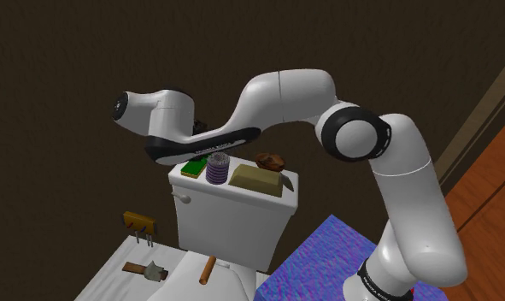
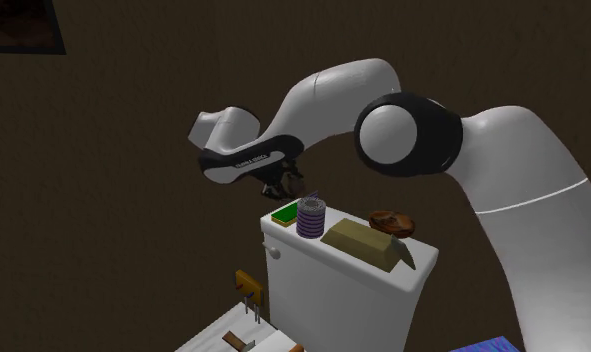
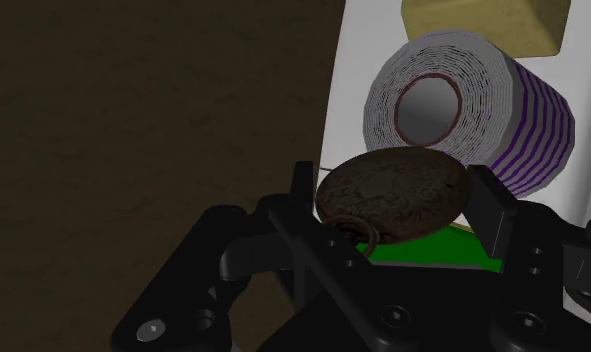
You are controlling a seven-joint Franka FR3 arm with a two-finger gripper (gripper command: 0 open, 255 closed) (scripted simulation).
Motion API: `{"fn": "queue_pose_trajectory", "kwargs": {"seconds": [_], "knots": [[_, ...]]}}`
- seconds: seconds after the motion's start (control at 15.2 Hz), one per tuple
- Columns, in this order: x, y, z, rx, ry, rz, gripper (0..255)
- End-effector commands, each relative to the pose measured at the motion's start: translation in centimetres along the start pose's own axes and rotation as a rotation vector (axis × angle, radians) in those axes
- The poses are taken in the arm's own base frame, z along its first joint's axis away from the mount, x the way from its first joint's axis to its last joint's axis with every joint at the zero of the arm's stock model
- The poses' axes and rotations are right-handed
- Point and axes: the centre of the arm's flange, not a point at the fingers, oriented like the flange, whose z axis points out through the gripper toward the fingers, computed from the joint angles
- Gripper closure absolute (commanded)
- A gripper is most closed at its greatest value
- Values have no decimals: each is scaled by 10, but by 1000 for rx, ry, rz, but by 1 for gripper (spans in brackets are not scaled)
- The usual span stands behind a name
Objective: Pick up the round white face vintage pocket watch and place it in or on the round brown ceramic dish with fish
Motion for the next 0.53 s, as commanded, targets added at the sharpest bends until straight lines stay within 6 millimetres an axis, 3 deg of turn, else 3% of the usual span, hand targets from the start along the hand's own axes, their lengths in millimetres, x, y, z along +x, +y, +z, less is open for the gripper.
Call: {"fn": "queue_pose_trajectory", "kwargs": {"seconds": [0.0,0.46], "knots": [[-17,6,18,0,0,0,255],[-78,32,83,0,0,0,255]]}}
